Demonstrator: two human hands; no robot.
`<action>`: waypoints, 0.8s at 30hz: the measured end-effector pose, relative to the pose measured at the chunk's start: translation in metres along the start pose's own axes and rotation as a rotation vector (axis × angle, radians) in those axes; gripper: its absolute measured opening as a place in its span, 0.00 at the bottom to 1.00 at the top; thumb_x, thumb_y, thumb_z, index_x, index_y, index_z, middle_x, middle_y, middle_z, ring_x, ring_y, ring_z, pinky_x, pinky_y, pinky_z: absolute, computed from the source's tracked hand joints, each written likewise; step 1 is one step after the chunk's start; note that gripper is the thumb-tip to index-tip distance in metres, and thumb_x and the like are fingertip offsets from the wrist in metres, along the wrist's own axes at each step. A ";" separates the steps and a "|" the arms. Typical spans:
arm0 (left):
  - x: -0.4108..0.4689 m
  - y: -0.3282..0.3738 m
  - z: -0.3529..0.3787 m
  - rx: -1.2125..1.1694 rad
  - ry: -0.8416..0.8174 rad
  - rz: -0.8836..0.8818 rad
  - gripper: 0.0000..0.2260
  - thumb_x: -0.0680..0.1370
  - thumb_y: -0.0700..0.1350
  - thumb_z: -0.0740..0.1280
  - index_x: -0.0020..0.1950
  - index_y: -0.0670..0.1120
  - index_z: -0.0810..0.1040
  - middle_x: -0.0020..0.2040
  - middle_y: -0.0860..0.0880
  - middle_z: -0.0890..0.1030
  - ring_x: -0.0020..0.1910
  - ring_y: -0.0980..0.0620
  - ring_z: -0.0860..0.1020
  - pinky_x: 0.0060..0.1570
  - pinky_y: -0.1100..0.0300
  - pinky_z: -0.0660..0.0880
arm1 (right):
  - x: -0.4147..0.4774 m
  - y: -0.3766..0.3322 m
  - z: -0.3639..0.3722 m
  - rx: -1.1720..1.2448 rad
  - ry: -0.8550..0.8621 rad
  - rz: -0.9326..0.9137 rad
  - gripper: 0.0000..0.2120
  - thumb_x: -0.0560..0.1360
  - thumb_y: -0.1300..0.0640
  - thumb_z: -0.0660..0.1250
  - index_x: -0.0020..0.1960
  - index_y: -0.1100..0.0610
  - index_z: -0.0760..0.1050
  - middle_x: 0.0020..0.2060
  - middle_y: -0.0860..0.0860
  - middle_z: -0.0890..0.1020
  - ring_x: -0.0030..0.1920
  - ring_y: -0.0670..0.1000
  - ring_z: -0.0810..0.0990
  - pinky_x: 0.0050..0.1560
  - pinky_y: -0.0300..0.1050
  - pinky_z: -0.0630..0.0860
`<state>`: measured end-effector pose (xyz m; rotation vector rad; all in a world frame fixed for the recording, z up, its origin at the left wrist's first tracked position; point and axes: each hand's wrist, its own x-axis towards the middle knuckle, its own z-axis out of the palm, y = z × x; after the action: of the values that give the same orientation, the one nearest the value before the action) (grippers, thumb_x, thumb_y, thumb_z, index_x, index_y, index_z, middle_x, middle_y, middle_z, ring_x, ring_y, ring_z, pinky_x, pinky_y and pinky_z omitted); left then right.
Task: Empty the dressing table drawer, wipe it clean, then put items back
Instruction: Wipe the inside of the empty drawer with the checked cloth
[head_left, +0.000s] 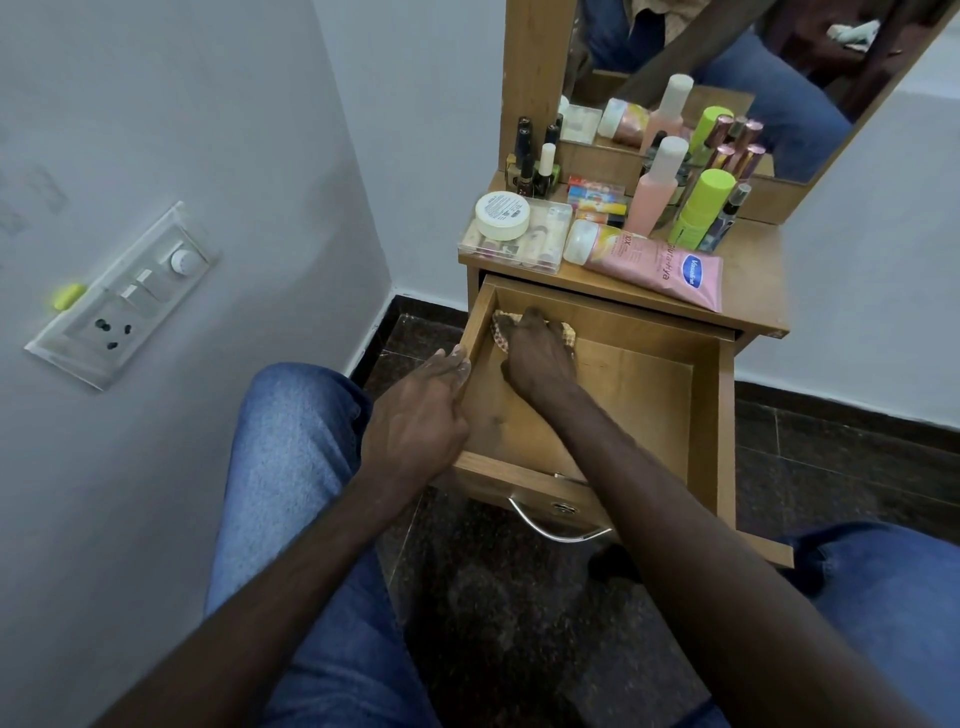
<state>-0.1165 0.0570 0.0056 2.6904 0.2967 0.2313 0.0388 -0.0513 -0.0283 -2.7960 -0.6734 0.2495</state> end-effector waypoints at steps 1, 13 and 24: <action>0.000 0.001 -0.001 0.001 -0.002 -0.001 0.23 0.79 0.39 0.62 0.75 0.46 0.75 0.76 0.52 0.72 0.76 0.53 0.69 0.74 0.54 0.67 | 0.002 0.000 -0.003 -0.010 -0.019 -0.002 0.23 0.82 0.62 0.64 0.75 0.51 0.71 0.68 0.59 0.71 0.71 0.66 0.68 0.68 0.72 0.70; 0.001 -0.006 0.003 -0.009 -0.025 0.003 0.25 0.78 0.39 0.61 0.75 0.46 0.74 0.77 0.52 0.71 0.77 0.54 0.67 0.74 0.51 0.71 | -0.004 -0.014 -0.016 -0.020 0.017 0.047 0.15 0.83 0.61 0.62 0.68 0.53 0.78 0.67 0.58 0.73 0.70 0.64 0.70 0.67 0.70 0.72; 0.004 -0.004 0.003 0.012 -0.028 0.005 0.25 0.77 0.39 0.60 0.75 0.47 0.75 0.77 0.53 0.72 0.77 0.55 0.68 0.72 0.52 0.72 | 0.017 -0.019 -0.029 -0.188 -0.074 -0.057 0.10 0.79 0.58 0.70 0.60 0.56 0.82 0.60 0.55 0.81 0.61 0.59 0.81 0.61 0.61 0.80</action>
<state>-0.1132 0.0605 0.0018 2.7040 0.2844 0.1936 0.0525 -0.0330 0.0032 -2.9518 -0.8334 0.2946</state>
